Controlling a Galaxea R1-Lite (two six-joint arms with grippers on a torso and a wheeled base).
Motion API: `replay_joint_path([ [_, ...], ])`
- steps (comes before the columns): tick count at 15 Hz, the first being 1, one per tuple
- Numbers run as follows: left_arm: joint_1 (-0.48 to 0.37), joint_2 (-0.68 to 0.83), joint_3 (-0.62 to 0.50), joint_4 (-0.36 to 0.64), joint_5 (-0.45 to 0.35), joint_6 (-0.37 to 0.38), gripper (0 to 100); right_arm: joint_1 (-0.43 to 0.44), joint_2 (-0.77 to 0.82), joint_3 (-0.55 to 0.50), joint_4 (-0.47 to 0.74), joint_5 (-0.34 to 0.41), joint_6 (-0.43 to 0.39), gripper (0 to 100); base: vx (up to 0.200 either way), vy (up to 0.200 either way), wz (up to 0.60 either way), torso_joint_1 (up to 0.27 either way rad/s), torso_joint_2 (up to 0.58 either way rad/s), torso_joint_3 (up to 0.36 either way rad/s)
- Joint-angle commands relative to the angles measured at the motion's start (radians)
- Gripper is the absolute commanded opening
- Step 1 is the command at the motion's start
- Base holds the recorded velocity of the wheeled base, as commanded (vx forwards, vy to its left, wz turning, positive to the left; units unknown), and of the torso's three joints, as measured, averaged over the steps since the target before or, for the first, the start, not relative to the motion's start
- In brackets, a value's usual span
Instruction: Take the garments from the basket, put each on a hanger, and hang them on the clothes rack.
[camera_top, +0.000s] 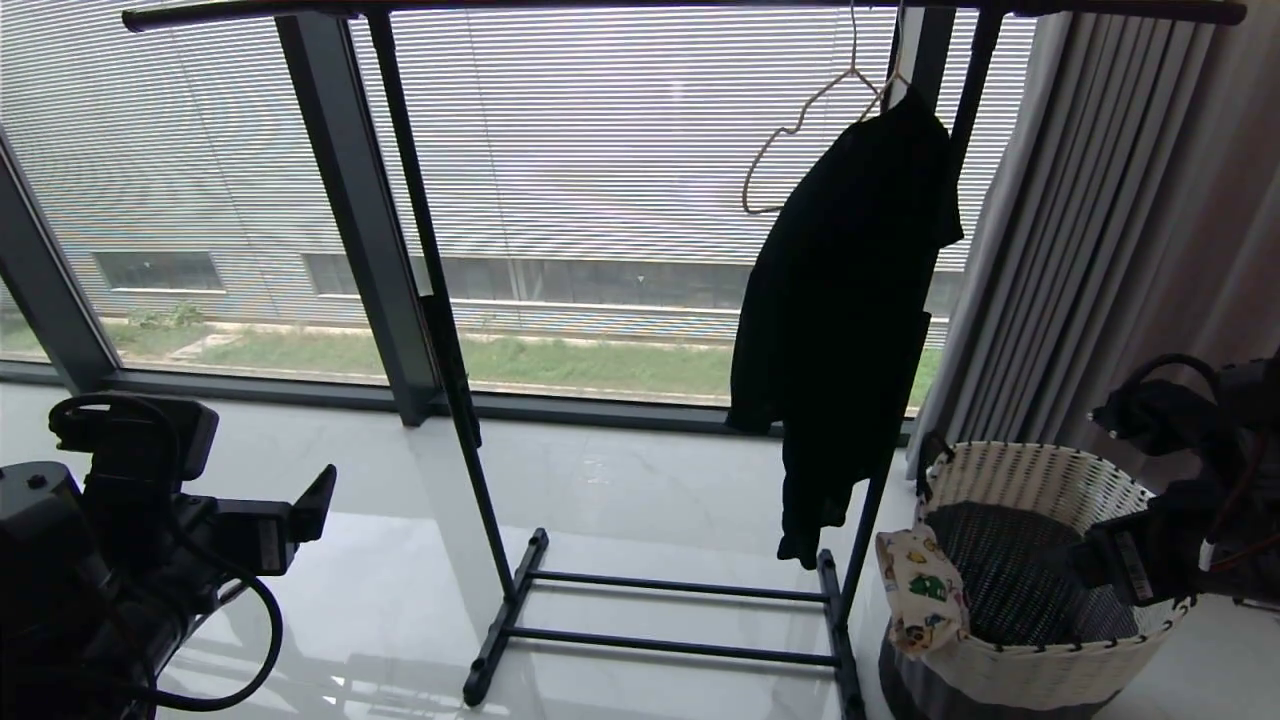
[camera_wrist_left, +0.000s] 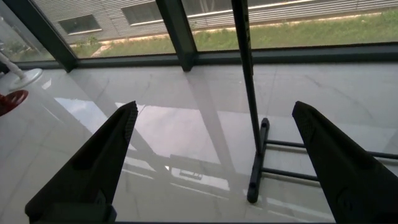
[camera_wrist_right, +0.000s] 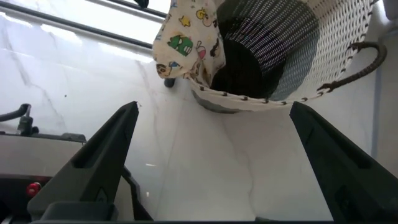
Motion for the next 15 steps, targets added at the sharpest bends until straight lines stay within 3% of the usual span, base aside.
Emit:
replay_joint_path([
  [1,-0.001,0.011,-0.001,0.000,-0.003,0.000,100,0.000,0.141,0.002,-0.059,-0.002,-0.001,100,0.200,0.000,0.00,0.002,0.01,0.002],
  [6,-0.001,0.056,-0.001,0.000,-0.018,-0.003,100,0.009,0.385,0.005,-0.165,-0.009,-0.003,100,0.200,0.000,0.00,0.002,0.00,0.001],
  [8,-0.001,0.074,-0.006,0.000,-0.018,-0.005,100,0.031,0.501,0.032,-0.248,-0.042,-0.004,100,0.000,0.000,0.00,0.000,0.00,0.000],
  [12,-0.001,0.068,-0.021,-0.002,-0.092,0.000,100,0.032,0.681,0.062,-0.403,-0.073,-0.018,100,0.000,0.000,0.00,0.000,0.00,0.000],
  [15,-0.003,0.048,-0.003,-0.002,-0.088,0.000,100,0.029,0.793,0.055,-0.481,-0.091,-0.050,100,0.000,0.000,0.00,0.000,0.00,0.000],
])
